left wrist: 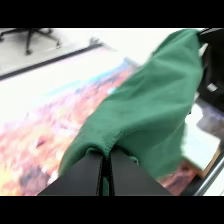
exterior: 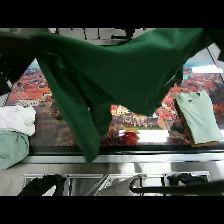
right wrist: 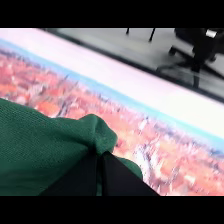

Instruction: Fold the shirts.

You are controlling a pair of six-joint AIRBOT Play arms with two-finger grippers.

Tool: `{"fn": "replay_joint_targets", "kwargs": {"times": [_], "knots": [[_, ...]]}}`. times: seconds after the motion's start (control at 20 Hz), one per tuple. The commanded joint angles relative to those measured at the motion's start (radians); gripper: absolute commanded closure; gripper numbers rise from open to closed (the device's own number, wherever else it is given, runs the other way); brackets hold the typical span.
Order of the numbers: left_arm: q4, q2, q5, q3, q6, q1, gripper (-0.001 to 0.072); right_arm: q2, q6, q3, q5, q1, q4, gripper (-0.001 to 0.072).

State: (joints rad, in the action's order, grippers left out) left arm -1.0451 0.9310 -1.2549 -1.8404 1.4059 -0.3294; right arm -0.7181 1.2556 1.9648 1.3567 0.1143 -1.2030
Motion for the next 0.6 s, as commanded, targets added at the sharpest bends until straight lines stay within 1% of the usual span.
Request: {"fn": "replay_joint_targets", "kwargs": {"times": [0.0, 0.2, 0.25, 0.35, 0.4, 0.45, 0.5, 0.55], "knots": [[-0.061, 0.02, -0.029, 0.118, 0.005, 0.0, 0.0689, -0.076, 0.005, -0.066, 0.081, 0.0, 0.0, 0.069], [-0.06, 0.192, -0.018, 0.362, -0.008, 0.0, 0.0688, -0.243, 0.016, -0.274, 0.08, 0.0, 0.026, 0.0689], [-0.06, 0.247, 0.003, 0.415, -0.035, 0.0, 0.0686, -0.293, 0.016, -0.333, 0.055, 0.0, 0.03, 0.0689], [-0.062, 0.375, 0.077, 0.5, -0.064, 0.001, 0.0684, -0.407, 0.016, -0.447, -0.046, 0.0, 0.03, 0.0688], [-0.061, 0.44, 0.108, 0.515, -0.081, 0.011, 0.0666, -0.466, 0.016, -0.482, -0.102, 0.0, 0.029, 0.0688], [-0.062, 0.51, 0.114, 0.5, -0.09, 0.03, 0.031, -0.531, 0.019, -0.491, -0.148, 0.0, 0.029, 0.0679], [-0.058, 0.578, 0.1, 0.458, -0.085, 0.061, 0.0002, -0.581, 0.036, -0.488, -0.192, -0.001, 0.029, 0.066], [-0.055, 0.629, 0.063, 0.405, -0.084, 0.102, 0.0008, -0.608, 0.047, -0.483, -0.233, -0.002, 0.029, 0.05]]}}
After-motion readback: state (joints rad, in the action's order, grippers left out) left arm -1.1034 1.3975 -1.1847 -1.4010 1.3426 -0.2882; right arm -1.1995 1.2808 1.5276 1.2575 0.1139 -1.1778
